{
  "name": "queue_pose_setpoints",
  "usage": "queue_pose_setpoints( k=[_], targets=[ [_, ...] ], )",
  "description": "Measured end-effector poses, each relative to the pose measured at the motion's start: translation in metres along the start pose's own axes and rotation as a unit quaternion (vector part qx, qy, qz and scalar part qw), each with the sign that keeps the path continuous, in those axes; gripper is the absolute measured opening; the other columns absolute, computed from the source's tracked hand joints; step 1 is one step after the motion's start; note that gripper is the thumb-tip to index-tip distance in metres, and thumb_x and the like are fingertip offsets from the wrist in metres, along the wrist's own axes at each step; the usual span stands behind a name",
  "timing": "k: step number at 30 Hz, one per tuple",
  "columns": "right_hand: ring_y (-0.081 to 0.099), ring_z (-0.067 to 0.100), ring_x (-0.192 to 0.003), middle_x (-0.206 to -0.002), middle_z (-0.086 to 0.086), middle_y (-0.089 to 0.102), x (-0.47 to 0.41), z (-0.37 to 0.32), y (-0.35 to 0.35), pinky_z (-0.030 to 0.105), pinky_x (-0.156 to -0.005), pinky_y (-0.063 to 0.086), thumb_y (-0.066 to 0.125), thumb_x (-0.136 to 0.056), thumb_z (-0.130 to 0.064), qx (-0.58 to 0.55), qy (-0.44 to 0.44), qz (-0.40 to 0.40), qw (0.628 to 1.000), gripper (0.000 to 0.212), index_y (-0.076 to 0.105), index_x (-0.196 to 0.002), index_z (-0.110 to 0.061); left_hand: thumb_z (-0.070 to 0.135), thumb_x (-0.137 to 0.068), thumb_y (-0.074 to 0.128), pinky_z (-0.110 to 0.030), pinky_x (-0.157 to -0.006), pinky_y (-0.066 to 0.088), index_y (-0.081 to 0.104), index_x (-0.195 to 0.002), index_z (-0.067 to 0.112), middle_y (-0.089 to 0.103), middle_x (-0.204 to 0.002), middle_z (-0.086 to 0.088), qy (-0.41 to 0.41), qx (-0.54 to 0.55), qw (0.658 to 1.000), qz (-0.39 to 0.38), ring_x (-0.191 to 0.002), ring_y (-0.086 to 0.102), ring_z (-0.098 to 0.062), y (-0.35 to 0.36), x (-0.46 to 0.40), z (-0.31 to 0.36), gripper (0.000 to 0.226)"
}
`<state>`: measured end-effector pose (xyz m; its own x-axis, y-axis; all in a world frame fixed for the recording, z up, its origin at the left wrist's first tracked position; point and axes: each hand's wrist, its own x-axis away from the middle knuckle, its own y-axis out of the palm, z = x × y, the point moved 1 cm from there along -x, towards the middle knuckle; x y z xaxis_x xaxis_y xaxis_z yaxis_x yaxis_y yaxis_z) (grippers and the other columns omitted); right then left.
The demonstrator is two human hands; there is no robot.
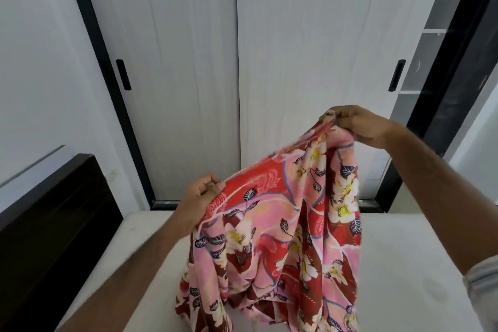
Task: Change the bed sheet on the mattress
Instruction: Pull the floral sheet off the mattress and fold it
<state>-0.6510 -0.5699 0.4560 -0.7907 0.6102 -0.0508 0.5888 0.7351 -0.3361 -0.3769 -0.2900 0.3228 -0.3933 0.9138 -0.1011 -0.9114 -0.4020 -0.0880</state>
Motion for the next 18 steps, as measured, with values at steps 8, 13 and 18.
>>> queue_pose_setpoints(
  k=[8,13,18],
  targets=[
    [0.067,0.028,-0.094,-0.115,0.021,0.07,-0.013,0.059,0.004,0.041,-0.093,0.053,0.056,-0.098,-0.001,0.11,0.109,0.028,0.988,0.015,0.069,-0.104,-0.005,0.052,-0.054,0.096,-0.032,-0.067,0.063,0.063,-0.097,0.008,0.072,-0.101,-0.02,-0.144,0.056,0.962,-0.225,-0.08,0.074,-0.027,-0.023,-0.013,0.024,0.07],
    [0.069,0.014,-0.087,-0.091,0.005,0.076,-0.019,0.084,0.067,0.019,-0.07,0.048,0.062,-0.098,-0.018,0.149,0.049,0.204,0.966,0.047,0.043,-0.142,-0.014,0.023,-0.081,0.081,-0.032,-0.061,0.06,0.061,-0.093,0.01,0.074,-0.093,-0.017,-0.117,-0.055,0.991,0.023,-0.07,0.072,-0.025,0.016,-0.038,0.009,0.027],
    [0.064,-0.001,-0.061,-0.082,0.003,0.074,-0.003,0.067,0.146,0.014,-0.058,0.046,0.068,-0.095,-0.015,0.176,-0.048,-0.101,0.978,0.071,0.028,-0.152,-0.027,0.015,-0.088,0.078,-0.023,-0.06,0.054,0.068,-0.088,0.018,0.071,-0.076,0.0,-0.045,-0.105,0.992,0.062,-0.062,0.068,-0.005,0.049,-0.05,-0.01,0.01]
  ],
)
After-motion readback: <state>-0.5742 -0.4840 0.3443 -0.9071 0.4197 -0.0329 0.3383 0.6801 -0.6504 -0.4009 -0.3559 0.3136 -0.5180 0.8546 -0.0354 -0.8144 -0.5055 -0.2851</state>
